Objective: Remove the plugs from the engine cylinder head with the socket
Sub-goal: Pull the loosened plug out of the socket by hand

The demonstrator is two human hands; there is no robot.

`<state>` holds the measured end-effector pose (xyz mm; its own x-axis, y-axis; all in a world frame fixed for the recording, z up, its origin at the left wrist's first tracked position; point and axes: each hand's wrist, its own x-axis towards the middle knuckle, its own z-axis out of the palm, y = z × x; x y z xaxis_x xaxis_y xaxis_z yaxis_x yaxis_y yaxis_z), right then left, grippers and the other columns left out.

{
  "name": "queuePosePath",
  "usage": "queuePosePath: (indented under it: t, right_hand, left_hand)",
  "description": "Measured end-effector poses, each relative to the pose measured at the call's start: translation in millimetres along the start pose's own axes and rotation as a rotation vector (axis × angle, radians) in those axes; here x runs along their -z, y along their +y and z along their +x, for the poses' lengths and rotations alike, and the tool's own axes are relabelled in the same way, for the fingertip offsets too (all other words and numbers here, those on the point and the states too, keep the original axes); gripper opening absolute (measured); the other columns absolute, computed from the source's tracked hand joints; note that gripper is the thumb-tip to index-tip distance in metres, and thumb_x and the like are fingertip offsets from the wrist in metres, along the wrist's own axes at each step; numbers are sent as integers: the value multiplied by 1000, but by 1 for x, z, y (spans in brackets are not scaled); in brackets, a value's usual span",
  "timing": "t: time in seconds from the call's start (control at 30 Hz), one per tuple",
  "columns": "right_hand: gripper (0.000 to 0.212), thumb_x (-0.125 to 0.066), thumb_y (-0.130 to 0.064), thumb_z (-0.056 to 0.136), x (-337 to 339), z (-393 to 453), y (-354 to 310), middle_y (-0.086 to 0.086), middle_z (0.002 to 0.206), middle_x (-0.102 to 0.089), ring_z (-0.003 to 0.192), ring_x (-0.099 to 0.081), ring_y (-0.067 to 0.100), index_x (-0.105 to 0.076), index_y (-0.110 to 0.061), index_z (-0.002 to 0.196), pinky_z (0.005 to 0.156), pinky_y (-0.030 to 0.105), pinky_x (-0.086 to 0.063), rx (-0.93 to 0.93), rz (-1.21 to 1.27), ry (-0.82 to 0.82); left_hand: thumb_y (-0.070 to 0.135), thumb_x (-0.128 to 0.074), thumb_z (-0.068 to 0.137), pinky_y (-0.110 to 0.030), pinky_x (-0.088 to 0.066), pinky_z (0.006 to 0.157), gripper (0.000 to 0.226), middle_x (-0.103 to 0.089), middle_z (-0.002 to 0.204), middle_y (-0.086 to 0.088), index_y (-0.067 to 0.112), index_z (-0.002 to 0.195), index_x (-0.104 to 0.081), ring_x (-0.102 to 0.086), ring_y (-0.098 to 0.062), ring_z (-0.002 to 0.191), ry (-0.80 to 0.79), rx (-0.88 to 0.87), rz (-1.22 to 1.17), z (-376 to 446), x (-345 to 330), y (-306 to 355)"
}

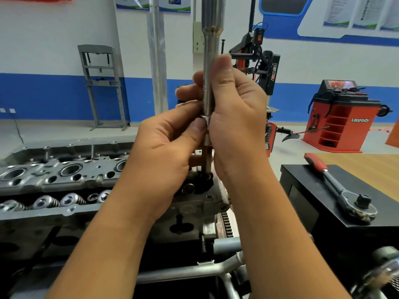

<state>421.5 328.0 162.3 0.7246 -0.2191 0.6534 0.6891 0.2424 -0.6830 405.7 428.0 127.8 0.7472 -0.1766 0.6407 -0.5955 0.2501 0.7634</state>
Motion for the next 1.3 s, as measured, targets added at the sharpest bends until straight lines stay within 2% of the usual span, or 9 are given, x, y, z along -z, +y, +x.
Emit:
queuePosePath:
  t: [0.17,0.27,0.4,0.57,0.67,0.87,1.07,1.17,1.3]
  right_hand:
    - [21,-72,-28,97,-5,-7,1,14,86,-77,83,-76,36,-66,-7,95,71,58,-64,42,20,54]
    - [22,-67,-26,101,-10,-10,4,14,83,-76,76,-76,30,-66,-6,95,69,50,-65,83,13,65]
    - [34,-56,-33,107,-2,-3,-1,13,78,-77,75,-76,29,-70,-7,89,74,49,-65,31,-27,46]
    - [21,-79,-26,92,1,-6,-3,14,82,-77,73,-76,21,-66,-10,92,62,36,-62,56,-2,70]
    - [20,-80,-21,90,-2,-7,2,20,84,-75,69,-74,26,-66,-8,88,64,48,-65,50,69,79]
    - [39,-57,-34,106,1,-1,1,20,83,-76,73,-74,27,-72,-5,85,71,49,-64,-37,65,3]
    - [22,-82,-21,88,-3,-10,4,19,83,-75,72,-76,33,-60,-15,86,65,55,-64,55,98,61]
    - [23,-83,-16,88,-3,-11,4,21,82,-73,65,-74,31,-60,-13,83,62,43,-62,93,118,120]
    - [29,-65,-29,102,1,-4,0,17,88,-76,75,-73,29,-70,-6,86,75,46,-64,17,25,43]
  left_hand:
    - [1,-72,92,-36,-65,70,31,-80,96,-1,29,104,-75,-77,-25,86,119,-58,99,-1,-1,-3]
    - [-10,-66,93,-38,-65,76,41,-79,103,-2,27,110,-74,-76,-26,95,73,-79,99,0,2,-3]
    - [7,-52,106,-31,-62,73,31,-78,114,0,21,128,-70,-76,-18,102,-19,18,2,0,1,-1]
    - [8,-73,92,-32,-64,69,27,-80,97,-1,27,110,-75,-79,-21,84,86,-70,87,0,-2,-4]
    - [10,-74,89,-32,-63,69,25,-80,99,-2,25,108,-76,-78,-21,85,89,-63,47,-1,2,-4]
    - [19,-60,99,-40,-63,76,27,-80,106,-5,17,122,-73,-77,-24,98,65,28,19,0,1,-3]
    - [21,-72,81,-29,-63,71,27,-80,97,-2,19,108,-74,-78,-19,89,90,-65,66,-3,-3,-1]
    - [25,-64,90,-28,-62,73,31,-80,110,-1,19,119,-73,-77,-18,101,22,-20,30,-4,0,-2]
    - [18,-51,107,-40,-64,76,29,-79,112,-1,21,127,-72,-77,-21,102,18,46,45,-3,1,-4]
